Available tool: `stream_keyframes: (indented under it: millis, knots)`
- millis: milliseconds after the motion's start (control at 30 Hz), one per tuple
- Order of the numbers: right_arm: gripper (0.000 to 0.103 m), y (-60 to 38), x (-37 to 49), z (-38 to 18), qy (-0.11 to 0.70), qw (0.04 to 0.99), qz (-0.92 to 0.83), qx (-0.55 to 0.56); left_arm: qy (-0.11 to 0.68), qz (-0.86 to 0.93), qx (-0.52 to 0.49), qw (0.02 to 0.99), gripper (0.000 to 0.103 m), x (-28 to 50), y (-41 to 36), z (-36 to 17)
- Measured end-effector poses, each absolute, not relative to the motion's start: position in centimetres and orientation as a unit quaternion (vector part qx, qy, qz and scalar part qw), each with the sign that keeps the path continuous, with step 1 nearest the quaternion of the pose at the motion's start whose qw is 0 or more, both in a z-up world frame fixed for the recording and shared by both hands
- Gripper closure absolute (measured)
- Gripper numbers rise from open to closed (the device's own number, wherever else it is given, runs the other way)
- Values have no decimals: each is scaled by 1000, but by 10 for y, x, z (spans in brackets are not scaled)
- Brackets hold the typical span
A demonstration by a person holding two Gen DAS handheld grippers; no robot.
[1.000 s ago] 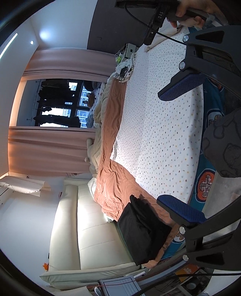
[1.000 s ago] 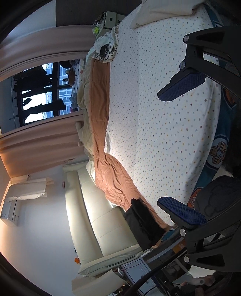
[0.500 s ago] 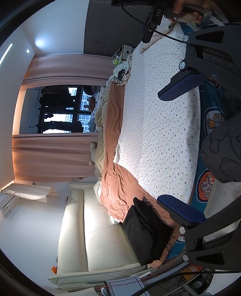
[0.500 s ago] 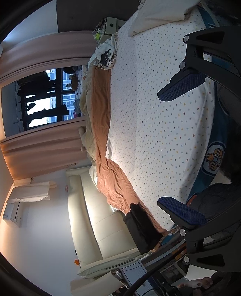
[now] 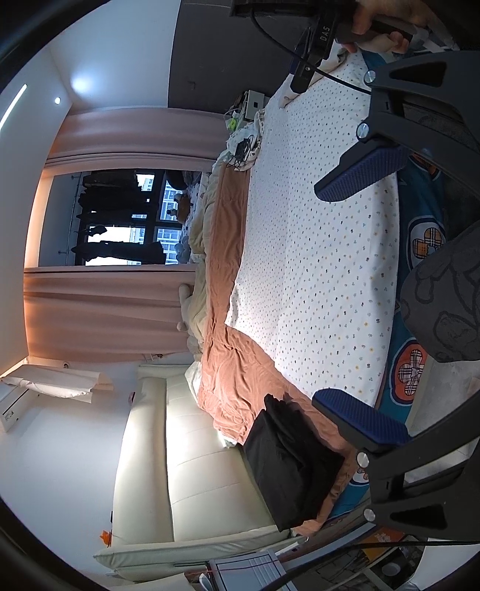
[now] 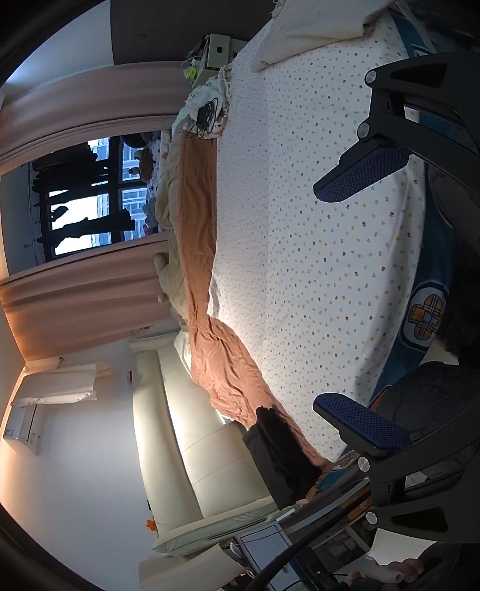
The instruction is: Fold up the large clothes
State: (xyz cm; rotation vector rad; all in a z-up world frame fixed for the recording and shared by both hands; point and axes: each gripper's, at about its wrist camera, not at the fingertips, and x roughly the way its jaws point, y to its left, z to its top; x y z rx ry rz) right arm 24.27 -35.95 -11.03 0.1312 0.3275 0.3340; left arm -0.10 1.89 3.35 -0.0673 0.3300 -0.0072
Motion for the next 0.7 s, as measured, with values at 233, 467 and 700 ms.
stream_keyframes:
  millis: [233, 467, 700]
  knots:
    - [0, -362, 243, -108, 166, 970, 161, 69, 171, 3, -36, 985, 0, 2, 21, 31]
    - [0, -365, 240, -105, 172, 969, 162, 72, 173, 10, -40, 984, 0, 2, 23, 31]
    - [0, -374, 234, -95, 171, 969, 158, 80, 170, 12, -50, 984, 0, -4, 26, 34]
